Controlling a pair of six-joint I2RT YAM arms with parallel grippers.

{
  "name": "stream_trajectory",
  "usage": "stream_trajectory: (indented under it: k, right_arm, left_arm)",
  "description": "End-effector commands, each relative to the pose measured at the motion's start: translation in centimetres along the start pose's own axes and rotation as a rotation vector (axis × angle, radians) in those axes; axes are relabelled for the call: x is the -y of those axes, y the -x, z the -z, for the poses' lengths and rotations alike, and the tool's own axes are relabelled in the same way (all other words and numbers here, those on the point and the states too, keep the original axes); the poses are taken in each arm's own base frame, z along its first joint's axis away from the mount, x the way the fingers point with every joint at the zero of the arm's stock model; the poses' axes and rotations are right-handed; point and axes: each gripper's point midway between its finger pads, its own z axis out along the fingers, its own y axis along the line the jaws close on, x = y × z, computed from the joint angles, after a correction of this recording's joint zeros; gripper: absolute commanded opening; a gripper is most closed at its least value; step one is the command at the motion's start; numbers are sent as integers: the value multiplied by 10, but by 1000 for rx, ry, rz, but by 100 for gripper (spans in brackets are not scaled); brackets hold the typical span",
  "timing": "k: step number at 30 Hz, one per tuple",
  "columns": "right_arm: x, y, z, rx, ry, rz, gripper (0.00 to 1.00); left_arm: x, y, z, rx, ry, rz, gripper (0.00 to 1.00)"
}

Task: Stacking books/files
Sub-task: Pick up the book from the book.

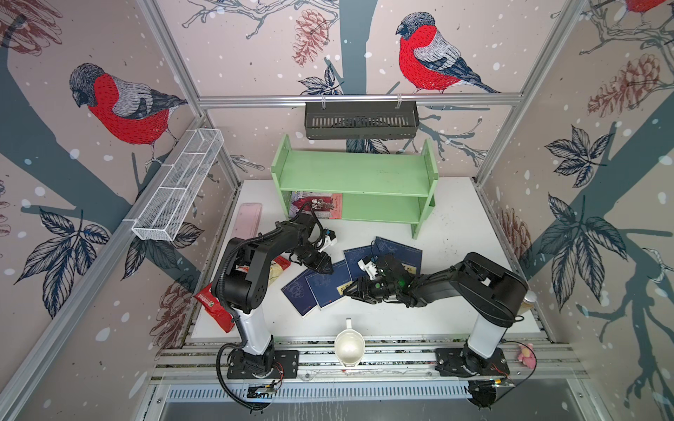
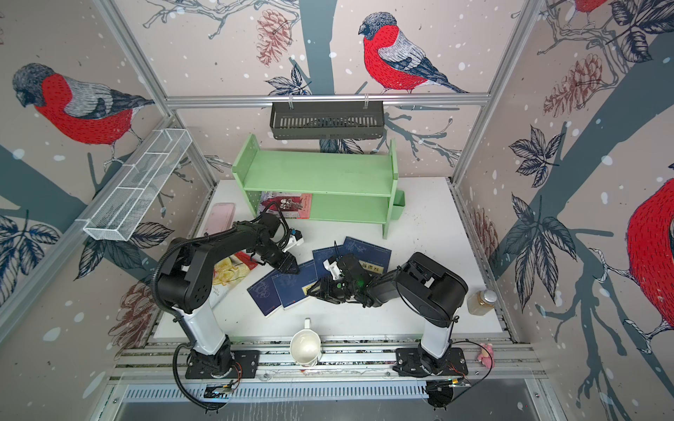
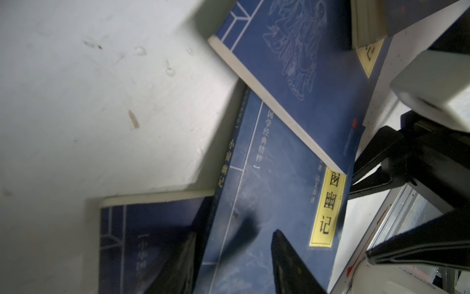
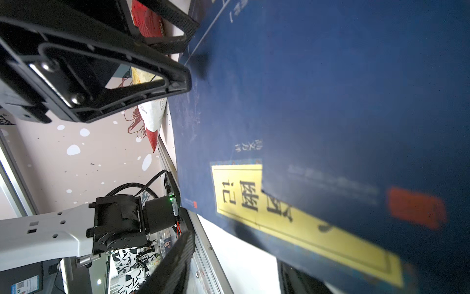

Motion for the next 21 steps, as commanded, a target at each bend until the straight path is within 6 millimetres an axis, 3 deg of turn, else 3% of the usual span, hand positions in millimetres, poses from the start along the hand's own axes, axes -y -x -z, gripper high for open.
stream_trajectory:
  k: [1, 5, 14, 21]
  right_arm:
    - [-9, 13, -2, 50, 18, 36, 54]
    - [-10, 19, -7, 52, 10, 42, 53]
    - [-16, 25, -11, 60, 6, 77, 52]
    - [-24, 31, -19, 49, 20, 110, 52]
  left_arm:
    - [13, -34, -1, -130, -57, 64, 47]
    - [18, -36, 6, -141, -92, 80, 51]
    - [-4, -49, 11, -174, -60, 167, 51]
    - [10, -49, 13, -170, -168, 185, 44]
